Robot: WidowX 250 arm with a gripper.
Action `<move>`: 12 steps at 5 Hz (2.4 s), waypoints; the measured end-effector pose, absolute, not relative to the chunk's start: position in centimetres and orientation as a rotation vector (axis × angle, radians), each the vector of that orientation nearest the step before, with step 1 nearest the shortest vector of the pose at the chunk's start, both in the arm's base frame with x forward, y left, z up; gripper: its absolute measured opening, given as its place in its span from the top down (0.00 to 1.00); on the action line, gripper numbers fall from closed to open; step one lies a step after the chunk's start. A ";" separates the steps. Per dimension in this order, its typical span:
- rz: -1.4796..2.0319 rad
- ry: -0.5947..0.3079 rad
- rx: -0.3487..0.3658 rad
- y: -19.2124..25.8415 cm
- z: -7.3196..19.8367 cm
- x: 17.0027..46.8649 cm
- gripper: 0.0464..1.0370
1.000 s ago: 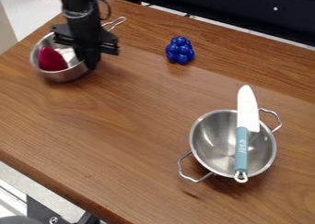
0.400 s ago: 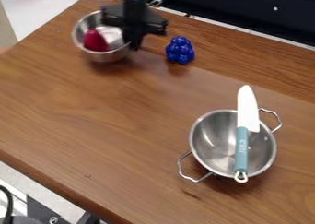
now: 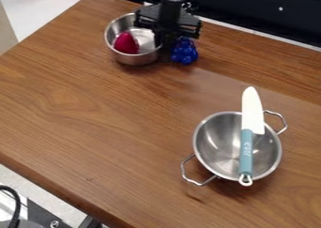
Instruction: Move the silver pot to the upper right of table
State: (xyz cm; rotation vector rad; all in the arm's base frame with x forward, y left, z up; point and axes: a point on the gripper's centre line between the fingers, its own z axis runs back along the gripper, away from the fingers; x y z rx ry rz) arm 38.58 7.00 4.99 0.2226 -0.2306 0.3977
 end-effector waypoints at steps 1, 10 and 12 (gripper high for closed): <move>0.409 -0.236 0.217 6.7 5.0 38.9 0.98; 0.471 -0.222 0.121 8.4 8.7 37.4 0.04; 0.342 -0.150 0.079 8.7 9.4 33.0 0.04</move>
